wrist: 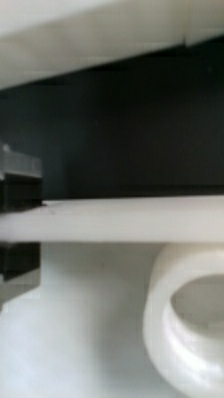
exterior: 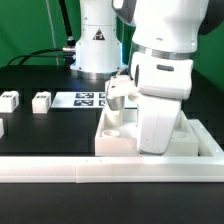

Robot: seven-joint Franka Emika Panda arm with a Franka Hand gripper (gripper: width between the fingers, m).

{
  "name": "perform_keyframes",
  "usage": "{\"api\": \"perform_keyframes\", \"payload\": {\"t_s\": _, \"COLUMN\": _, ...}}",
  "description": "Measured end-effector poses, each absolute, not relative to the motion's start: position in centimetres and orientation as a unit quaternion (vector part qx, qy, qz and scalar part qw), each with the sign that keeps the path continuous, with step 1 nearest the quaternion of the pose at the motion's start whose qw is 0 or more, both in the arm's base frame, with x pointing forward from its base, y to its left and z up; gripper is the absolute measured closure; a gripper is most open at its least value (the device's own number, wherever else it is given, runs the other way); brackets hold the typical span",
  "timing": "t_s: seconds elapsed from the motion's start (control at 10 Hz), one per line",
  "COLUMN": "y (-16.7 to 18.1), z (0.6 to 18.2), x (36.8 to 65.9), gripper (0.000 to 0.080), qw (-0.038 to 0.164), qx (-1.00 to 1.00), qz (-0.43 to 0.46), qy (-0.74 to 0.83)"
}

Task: Assemble square table

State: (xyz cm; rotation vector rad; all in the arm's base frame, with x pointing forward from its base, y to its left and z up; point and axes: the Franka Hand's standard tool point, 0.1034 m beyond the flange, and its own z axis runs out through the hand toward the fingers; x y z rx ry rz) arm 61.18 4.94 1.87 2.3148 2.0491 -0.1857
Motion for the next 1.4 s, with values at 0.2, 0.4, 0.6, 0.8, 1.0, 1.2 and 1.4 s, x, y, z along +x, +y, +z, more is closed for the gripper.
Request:
{"api": "perform_keyframes", "payload": {"t_s": 0.2, "y": 4.9, "z": 1.4, "x": 61.9, "gripper": 0.0739, "qw": 0.024, "qx": 0.749, "qz": -0.06, "qy": 0.66}}
{"api": "perform_keyframes", "payload": {"t_s": 0.4, "y": 5.0, "z": 1.4, "x": 62.1, "gripper": 0.0739, "qw": 0.021, "qx": 0.75, "qz": -0.065, "qy": 0.658}}
{"api": "perform_keyframes", "payload": {"t_s": 0.6, "y": 4.8, "z": 1.3, "x": 62.1, "gripper": 0.0739, "qw": 0.021, "qx": 0.75, "qz": -0.066, "qy": 0.658}}
{"api": "perform_keyframes", "payload": {"t_s": 0.8, "y": 4.8, "z": 1.2, "x": 61.5, "gripper": 0.0511, "qw": 0.014, "qx": 0.75, "qz": -0.074, "qy": 0.657}}
{"api": "perform_keyframes", "payload": {"t_s": 1.0, "y": 4.9, "z": 1.7, "x": 60.4, "gripper": 0.0378, "qw": 0.0, "qx": 0.749, "qz": -0.094, "qy": 0.656}}
{"api": "perform_keyframes", "payload": {"t_s": 1.2, "y": 4.8, "z": 3.5, "x": 60.5, "gripper": 0.0169, "qw": -0.002, "qx": 0.753, "qz": -0.1, "qy": 0.651}}
{"api": "perform_keyframes", "payload": {"t_s": 1.4, "y": 4.2, "z": 6.2, "x": 61.2, "gripper": 0.0153, "qw": 0.008, "qx": 0.754, "qz": -0.092, "qy": 0.65}}
